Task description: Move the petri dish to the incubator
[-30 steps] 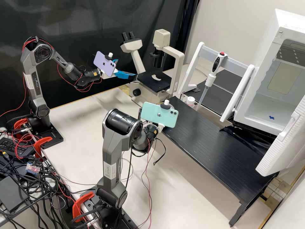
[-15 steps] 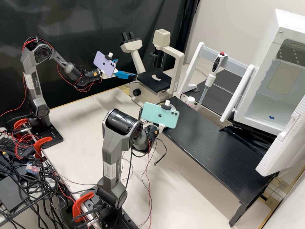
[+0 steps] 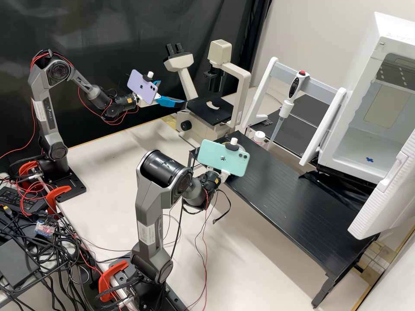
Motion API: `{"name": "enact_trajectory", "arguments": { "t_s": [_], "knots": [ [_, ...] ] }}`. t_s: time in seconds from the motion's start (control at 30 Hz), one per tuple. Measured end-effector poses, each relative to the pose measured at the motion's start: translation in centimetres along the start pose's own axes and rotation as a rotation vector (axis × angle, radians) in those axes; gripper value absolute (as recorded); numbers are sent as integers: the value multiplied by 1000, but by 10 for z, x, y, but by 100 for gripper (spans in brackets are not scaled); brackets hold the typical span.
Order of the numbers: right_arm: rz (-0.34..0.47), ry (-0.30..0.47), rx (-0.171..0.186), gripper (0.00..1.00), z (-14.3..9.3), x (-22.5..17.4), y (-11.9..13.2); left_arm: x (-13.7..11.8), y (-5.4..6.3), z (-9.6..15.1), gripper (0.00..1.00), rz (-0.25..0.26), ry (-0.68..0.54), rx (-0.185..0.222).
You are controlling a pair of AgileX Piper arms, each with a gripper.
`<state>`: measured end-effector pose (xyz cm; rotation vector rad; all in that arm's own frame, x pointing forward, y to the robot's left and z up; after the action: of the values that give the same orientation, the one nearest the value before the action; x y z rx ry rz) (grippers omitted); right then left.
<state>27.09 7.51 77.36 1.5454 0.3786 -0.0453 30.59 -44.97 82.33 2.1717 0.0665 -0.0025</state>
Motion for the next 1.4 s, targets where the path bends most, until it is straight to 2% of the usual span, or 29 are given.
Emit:
{"name": "enact_trajectory", "arguments": {
  "t_s": [0.07, 0.27, 0.5, 0.67, 0.7, 0.87, 1.0, 1.17, 1.4],
  "knots": [
    [18, -2, -7, 0, 3, -2, 8, 0, 0, 0, 100, 0, 0, 0],
    [148, -38, 13, 0, 13, -8, 43, 0, 0, 0, 100, 0, 0, 0],
    [263, -92, -21, 0, 34, -8, 83, 0, 0, 0, 100, 0, 0, 0],
    [344, -156, 13, 0, 55, -5, 116, 0, 0, 0, 100, 0, 0, 0],
    [357, -174, 32, 0, 60, -4, 123, 0, 0, 0, 100, 0, 0, 0],
    [390, -244, 74, 0, 77, 3, 150, 0, 0, 0, 100, 0, 0, 0],
    [417, -279, 90, 0, 87, 11, 171, 0, 0, 0, 100, 0, 0, 0],
    [427, -326, 91, 0, 96, 25, 194, 0, 0, 0, 100, 0, 0, 0],
    [434, -389, 74, 0, 106, 52, 222, 0, 0, 0, 100, 0, 0, 0]
  ]
}}
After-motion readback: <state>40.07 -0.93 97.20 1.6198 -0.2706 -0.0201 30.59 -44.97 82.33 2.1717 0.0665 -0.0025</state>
